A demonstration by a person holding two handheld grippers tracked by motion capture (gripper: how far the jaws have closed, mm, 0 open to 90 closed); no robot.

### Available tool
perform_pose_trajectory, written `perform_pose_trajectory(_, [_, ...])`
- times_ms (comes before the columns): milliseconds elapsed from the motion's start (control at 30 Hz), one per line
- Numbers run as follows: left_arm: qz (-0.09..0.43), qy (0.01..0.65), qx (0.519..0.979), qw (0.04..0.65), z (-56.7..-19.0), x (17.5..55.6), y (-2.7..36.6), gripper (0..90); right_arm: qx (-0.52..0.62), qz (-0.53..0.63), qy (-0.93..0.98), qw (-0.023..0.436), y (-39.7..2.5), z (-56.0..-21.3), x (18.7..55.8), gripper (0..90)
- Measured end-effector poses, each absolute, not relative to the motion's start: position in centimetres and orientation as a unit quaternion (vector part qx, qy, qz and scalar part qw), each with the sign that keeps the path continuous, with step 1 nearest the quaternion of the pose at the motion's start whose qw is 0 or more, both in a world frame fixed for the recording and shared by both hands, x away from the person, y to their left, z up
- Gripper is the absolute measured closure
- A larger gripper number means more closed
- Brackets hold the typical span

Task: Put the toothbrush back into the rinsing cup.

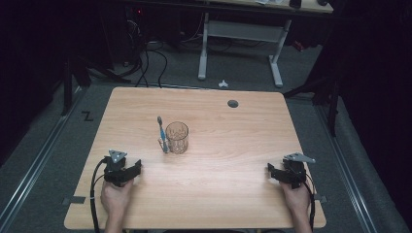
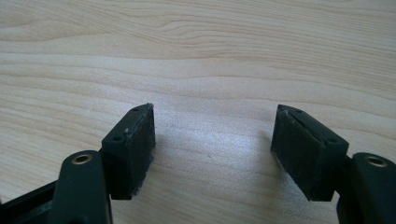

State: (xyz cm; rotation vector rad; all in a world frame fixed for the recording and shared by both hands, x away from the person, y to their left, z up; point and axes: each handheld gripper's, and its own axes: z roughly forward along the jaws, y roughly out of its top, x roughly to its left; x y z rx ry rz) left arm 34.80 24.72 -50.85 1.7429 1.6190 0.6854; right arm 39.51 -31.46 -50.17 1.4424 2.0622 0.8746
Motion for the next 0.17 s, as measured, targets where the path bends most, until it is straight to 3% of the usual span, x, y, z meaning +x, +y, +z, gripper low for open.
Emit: perform_pose_trajectory(167, [0.259,0.618,0.665,0.330,-50.85,34.81,24.78,35.4,0.526,0.319,0.752,0.236,-31.46,-50.17,39.51,30.6])
